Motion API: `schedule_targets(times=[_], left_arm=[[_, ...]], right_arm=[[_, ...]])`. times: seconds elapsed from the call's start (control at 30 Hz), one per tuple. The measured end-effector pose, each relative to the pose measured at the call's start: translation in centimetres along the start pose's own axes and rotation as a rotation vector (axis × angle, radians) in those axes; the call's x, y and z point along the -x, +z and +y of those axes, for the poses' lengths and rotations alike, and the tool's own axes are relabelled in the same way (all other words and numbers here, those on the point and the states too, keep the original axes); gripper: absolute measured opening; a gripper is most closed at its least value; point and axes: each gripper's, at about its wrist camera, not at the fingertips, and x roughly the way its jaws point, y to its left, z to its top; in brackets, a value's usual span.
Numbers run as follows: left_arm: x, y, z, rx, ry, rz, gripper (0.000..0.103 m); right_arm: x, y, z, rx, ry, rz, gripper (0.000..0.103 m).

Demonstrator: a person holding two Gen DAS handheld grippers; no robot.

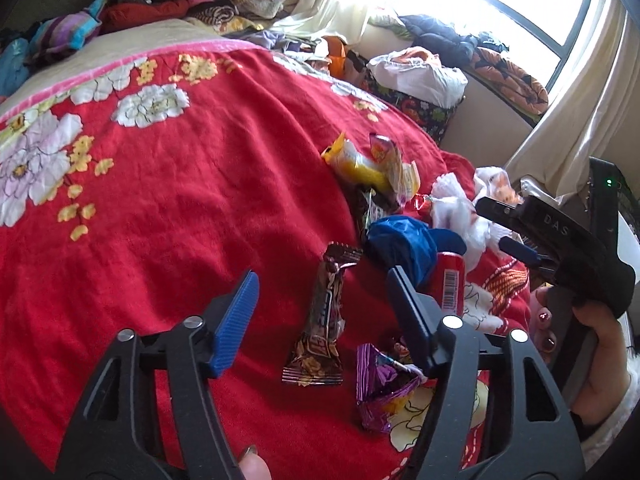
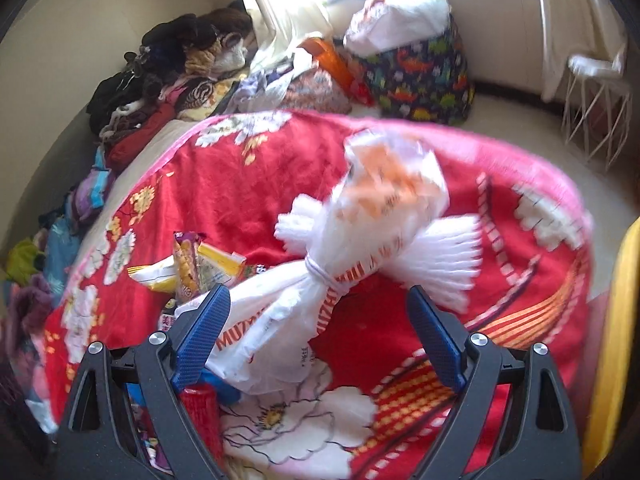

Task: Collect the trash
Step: 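Grasp the white printed bag with the right tool while the left tool grasps a candy wrapper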

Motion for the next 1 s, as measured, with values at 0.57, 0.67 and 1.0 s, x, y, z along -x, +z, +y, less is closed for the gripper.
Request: schedule_targets(times=[0.57,0.67,1.0], left_arm=[[-1.4,-0.6,0.9,0.042,-0.006,0.051,0.012],[-0.5,-0.1,0.6,0.031,-0.008,0.021,0.012],[2.7,2.0,-2.0,-0.012,-0.051,-0.074,0.012]], right_arm=[[3.5,-1.9,-1.7,-0.029,0.173,-0.003,0.033],[5.1,-2.2,-2.4,-0.005,0.155,-0.024,0.033],[9.7,-3.0,-2.8,0.109,0.103,-0.103,0.033]])
